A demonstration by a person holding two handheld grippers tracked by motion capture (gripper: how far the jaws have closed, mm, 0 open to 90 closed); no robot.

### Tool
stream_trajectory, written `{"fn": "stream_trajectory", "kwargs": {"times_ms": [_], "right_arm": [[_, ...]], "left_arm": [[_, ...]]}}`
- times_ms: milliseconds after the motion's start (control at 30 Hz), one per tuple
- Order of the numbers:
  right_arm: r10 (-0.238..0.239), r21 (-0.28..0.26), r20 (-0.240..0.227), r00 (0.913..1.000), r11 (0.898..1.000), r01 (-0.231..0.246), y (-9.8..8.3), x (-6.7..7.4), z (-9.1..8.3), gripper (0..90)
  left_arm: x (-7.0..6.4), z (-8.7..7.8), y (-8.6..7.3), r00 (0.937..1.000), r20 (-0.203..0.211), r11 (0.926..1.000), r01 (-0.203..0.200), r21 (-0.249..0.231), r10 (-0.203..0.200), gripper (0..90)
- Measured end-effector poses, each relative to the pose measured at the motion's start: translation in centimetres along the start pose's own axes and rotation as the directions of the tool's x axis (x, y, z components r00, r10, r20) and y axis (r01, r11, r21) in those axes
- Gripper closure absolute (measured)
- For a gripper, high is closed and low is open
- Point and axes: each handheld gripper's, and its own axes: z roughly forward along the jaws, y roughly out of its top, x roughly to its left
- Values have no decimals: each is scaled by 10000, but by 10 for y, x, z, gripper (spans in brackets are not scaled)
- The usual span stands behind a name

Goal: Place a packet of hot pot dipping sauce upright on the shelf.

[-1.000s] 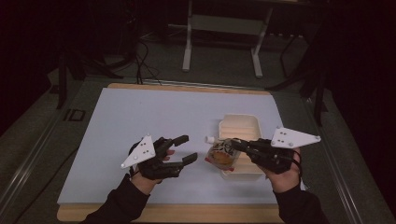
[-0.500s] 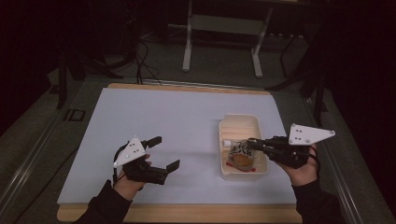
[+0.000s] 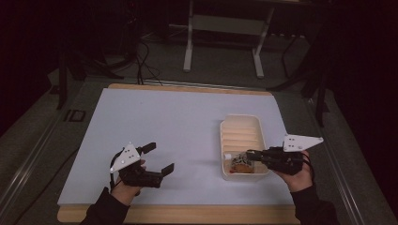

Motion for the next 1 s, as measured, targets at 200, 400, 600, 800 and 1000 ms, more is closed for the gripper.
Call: {"fn": "stream_trajectory", "kwargs": {"times_ms": [200, 400, 600, 800, 1000], "right_arm": [[389, 163, 141, 9991, 9991, -392, -19, -5, -2, 870], [682, -65, 460, 9966, 9977, -680, -28, -6, -12, 864], [731, -98, 634, 9953, 9973, -726, -30, -4, -16, 816], [612, -778, 1378, 9886, 9957, -508, -8, 6, -25, 645], [426, -672, 1693, 9846, 9972, -316, 20, 23, -16, 537]], "left_arm": [[1, 0, -5, 10000, -30, 10000, 23, 86, -22, 7], [2, 1, -6, 10000, -15, 10000, 31, 55, -31, 7], [-1, 2, -7, 9999, 35, 9997, -166, 180, 165, 7], [0, 2, -8, 9998, 11, 9997, -175, 183, 175, 6], [0, 1, -7, 9999, -42, 9998, -135, 119, 136, 7]]}}
